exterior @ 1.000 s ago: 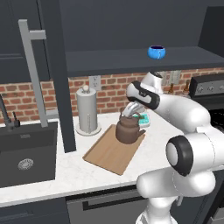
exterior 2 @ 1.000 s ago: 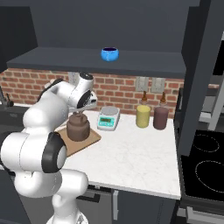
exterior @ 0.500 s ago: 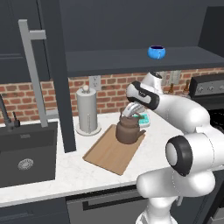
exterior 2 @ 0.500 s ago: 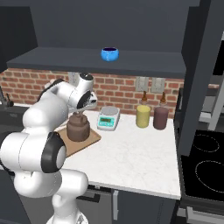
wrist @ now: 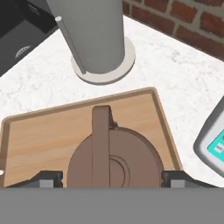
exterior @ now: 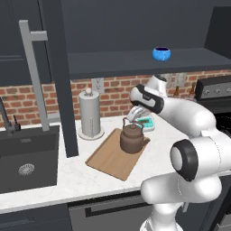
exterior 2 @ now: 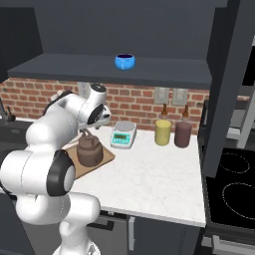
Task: Pick the kettle from the counter and place it on the tray. Then pick the mug from the cabinet and place it on the tray. Then close the cabinet doors.
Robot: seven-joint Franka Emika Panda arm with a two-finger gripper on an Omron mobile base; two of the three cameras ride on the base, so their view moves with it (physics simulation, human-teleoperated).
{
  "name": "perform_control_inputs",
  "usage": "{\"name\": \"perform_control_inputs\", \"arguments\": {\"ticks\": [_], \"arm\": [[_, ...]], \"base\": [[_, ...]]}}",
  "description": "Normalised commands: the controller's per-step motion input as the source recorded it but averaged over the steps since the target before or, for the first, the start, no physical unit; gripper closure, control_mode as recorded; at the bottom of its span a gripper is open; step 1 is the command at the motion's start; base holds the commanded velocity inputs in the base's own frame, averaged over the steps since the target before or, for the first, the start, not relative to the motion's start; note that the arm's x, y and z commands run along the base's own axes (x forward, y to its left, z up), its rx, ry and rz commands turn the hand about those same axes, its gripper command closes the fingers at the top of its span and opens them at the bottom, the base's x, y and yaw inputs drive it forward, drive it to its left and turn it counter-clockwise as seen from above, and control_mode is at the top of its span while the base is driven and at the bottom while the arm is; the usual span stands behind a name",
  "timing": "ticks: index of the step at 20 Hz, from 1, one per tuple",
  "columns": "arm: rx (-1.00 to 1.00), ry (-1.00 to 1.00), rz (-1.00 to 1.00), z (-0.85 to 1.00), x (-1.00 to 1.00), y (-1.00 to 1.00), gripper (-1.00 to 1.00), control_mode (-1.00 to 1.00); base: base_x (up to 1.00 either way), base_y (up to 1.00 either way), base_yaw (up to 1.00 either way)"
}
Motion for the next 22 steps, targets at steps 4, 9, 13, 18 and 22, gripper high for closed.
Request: {"name": "perform_control_inputs", "arguments": {"ticks": [4,9,13,18,22], "arm": [[0.01,-0.02,0.00,-0.06,0.00,0.01,-1.00,-1.00],[0.01,-0.07,0.00,0.14,-0.14,0.00,-1.00,-1.00],[0.00,0.00,0.00,0.49,-0.34,0.00,-1.00,-1.00],[0.00,-0.04,-0.05,0.47,-0.66,0.00,-1.00,-1.00],[0.00,-0.07,-0.19,0.49,-0.98,-0.14,-1.00,-1.00]], "base": [[0.00,0.00,0.00],[0.00,0.00,0.00],[0.00,0.00,0.00],[0.00,0.00,0.00],[0.00,0.00,0.00]]}}
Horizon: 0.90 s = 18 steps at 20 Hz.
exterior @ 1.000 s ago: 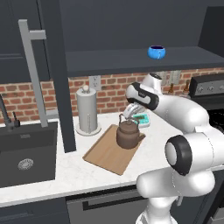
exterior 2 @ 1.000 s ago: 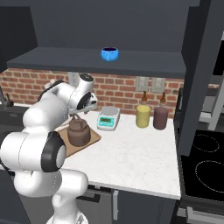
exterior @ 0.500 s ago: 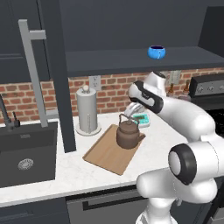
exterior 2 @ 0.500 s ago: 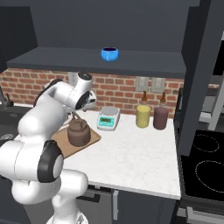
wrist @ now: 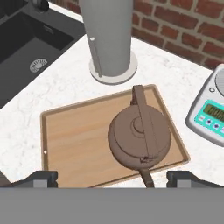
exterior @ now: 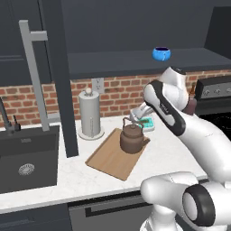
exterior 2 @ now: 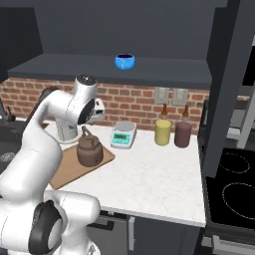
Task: Pick the kettle from the counter and place it on the tray. Then pick the mug from the cabinet and place it on the tray. Then close the cabinet doors.
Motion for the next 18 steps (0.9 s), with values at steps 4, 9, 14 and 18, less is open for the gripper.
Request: {"name": "perform_control_inputs", "arguments": {"ticks": [4,9,14,18], "arm": [[0.00,-0.01,-0.23,0.57,-0.93,-0.14,-1.00,-1.00],[0.00,0.00,-0.27,0.69,-0.81,-0.14,-1.00,-1.00],[0.00,0.07,-0.35,0.64,-0.44,-0.24,-1.00,-1.00],[0.00,0.03,-0.09,0.04,0.00,-0.05,-1.00,-1.00]], "base": [[0.00,0.00,0.00],[0.00,0.00,0.00],[0.00,0.00,0.00],[0.00,0.00,0.00]]}}
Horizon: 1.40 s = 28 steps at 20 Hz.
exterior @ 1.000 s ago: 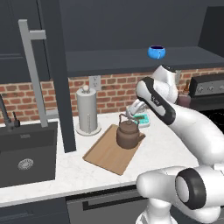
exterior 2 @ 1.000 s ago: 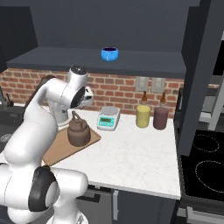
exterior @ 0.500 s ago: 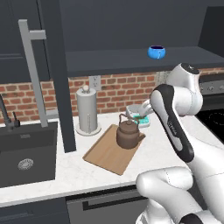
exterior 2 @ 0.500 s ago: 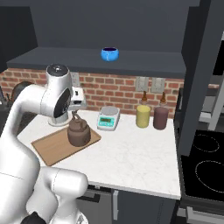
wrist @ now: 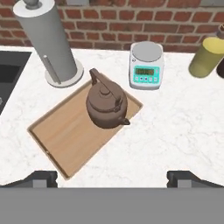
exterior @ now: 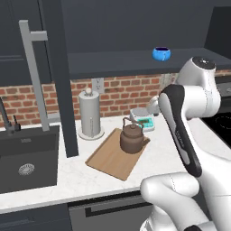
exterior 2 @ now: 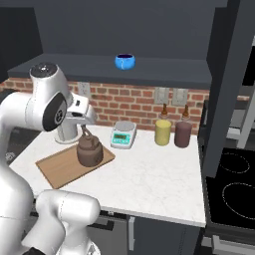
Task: Pick the kettle from the counter and place it on the tray. Then pick the mug from the cabinet and place it on the tray. Then close the cabinet doors.
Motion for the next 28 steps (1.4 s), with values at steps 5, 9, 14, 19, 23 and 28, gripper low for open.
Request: {"name": "perform_control_inputs", "arguments": {"ticks": [5,9,14,19,23,28], "arm": [[0.00,-0.04,-0.03,0.02,0.06,-0.29,-1.00,-1.00],[0.00,-0.34,0.00,0.52,0.00,-0.36,-1.00,-1.00],[0.00,-0.34,-0.05,0.76,0.13,-0.52,-1.00,-1.00],[0.00,-0.35,-0.09,0.74,0.40,-0.43,-1.00,-1.00],[0.00,-0.17,-0.09,0.57,0.52,-0.02,-1.00,-1.00],[0.00,0.08,-0.04,0.02,0.38,0.19,-1.00,-1.00]], "base": [[0.00,0.00,0.00],[0.00,0.00,0.00],[0.00,0.00,0.00],[0.00,0.00,0.00],[0.00,0.00,0.00],[0.00,0.00,0.00]]}}
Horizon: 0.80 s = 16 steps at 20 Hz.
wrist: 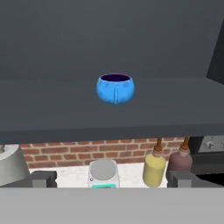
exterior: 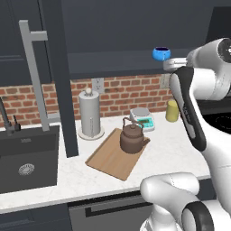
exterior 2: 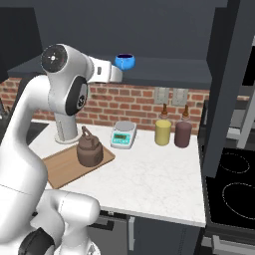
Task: Pick the kettle from the counter and place it on the tray. Then pick the mug from the cabinet and place it on the tray. Then close the cabinet doors.
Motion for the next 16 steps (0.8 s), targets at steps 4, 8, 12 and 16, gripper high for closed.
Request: {"name": "perform_control_inputs", "arguments": {"ticks": [4,8,12,16], "arm": [[0.00,0.03,0.00,0.00,0.00,0.00,-1.00,-1.00],[0.04,0.00,0.00,0.00,0.02,-0.08,-1.00,-1.00],[0.01,0.02,0.00,0.00,0.01,-0.03,-1.00,-1.00],[0.00,0.04,0.00,0.00,0.19,0.00,-1.00,-1.00]], "base": [[0.00,0.00,0.00],[0.00,0.00,0.00],[0.00,0.00,0.00],[0.00,0.00,0.00]]}}
